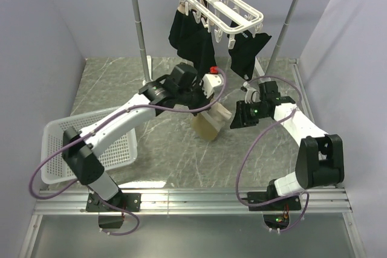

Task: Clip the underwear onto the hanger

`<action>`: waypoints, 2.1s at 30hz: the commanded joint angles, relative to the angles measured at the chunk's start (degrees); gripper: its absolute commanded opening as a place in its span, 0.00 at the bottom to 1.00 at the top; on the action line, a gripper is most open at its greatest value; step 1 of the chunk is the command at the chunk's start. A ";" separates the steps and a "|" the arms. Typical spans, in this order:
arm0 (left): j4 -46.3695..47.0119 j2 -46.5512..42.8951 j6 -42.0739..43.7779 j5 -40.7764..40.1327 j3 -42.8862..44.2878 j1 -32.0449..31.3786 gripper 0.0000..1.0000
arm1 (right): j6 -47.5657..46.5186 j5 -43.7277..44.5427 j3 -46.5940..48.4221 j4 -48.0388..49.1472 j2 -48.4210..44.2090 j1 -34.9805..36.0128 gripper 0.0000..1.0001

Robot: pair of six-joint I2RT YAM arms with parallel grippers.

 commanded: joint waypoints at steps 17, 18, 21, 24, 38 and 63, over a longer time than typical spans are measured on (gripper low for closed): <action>2.09 -5.93 2.62 4.02 -8.65 0.10 0.00 | 0.66 -20.51 4.29 7.43 -2.02 0.27 0.48; 2.18 -5.76 2.19 4.11 -8.39 0.10 0.01 | 0.57 -20.78 3.50 6.81 -3.86 0.35 0.48; 2.97 -5.49 1.65 4.37 -8.13 0.10 0.02 | 1.27 -20.34 1.57 7.86 -7.73 0.44 0.47; 3.33 -5.06 1.39 4.37 -8.21 0.18 0.02 | 2.41 -20.51 0.77 8.65 -9.67 0.62 0.47; 3.94 -6.19 1.57 3.75 -9.00 0.36 0.05 | -1.55 -17.71 2.97 3.28 -4.93 9.49 0.44; 20.18 -22.19 2.35 22.38 -24.29 10.64 0.45 | -15.85 -21.48 4.28 13.15 -15.39 11.95 0.00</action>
